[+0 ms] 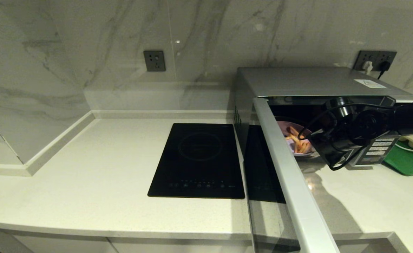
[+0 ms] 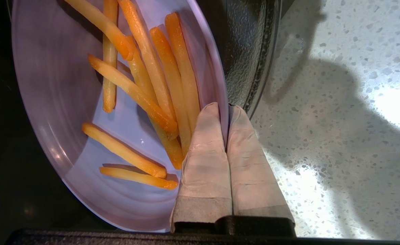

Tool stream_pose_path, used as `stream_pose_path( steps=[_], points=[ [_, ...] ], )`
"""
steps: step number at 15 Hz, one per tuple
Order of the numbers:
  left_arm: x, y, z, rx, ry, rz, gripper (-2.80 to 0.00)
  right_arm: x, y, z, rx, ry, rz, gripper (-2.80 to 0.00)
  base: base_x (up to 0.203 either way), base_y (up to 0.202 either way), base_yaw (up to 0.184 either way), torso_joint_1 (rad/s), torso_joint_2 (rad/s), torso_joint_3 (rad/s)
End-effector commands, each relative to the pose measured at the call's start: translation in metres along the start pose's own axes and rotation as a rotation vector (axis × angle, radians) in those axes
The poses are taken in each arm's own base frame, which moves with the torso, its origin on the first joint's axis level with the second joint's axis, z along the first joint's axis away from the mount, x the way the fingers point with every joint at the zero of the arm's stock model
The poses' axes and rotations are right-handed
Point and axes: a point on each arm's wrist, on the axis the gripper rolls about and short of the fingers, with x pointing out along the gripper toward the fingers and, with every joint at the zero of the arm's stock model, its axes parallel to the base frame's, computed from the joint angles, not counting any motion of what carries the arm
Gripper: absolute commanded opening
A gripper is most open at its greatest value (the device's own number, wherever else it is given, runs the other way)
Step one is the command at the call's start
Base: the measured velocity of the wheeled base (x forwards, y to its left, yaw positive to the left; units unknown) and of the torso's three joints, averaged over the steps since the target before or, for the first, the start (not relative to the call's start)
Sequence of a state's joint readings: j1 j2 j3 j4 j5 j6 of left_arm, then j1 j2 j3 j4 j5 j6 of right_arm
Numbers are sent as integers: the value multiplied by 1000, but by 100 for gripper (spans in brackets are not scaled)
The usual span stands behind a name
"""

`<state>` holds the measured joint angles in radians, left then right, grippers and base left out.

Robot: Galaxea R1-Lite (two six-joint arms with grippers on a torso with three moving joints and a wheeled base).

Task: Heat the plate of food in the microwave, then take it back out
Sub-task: Take the plate out of the microwave

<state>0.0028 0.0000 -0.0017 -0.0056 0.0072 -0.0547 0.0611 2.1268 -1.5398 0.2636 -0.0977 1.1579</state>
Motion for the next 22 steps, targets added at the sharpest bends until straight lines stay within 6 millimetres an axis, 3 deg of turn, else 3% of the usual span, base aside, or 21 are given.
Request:
stream_pose_path(
  steps=[1,8,22],
  points=[
    [0,0,0,-1,0,1,-280,-5,-1,0,6,-1,2,-280,0,0,0,0,0,0],
    [0,0,0,-1,0,1,-280,-16,-14,-5,5,18,-27,-280,0,0,0,0,0,0],
    [0,0,0,-1,0,1,-280,-66,-41,-12,1,62,-10,-280,0,0,0,0,0,0]
  ],
)
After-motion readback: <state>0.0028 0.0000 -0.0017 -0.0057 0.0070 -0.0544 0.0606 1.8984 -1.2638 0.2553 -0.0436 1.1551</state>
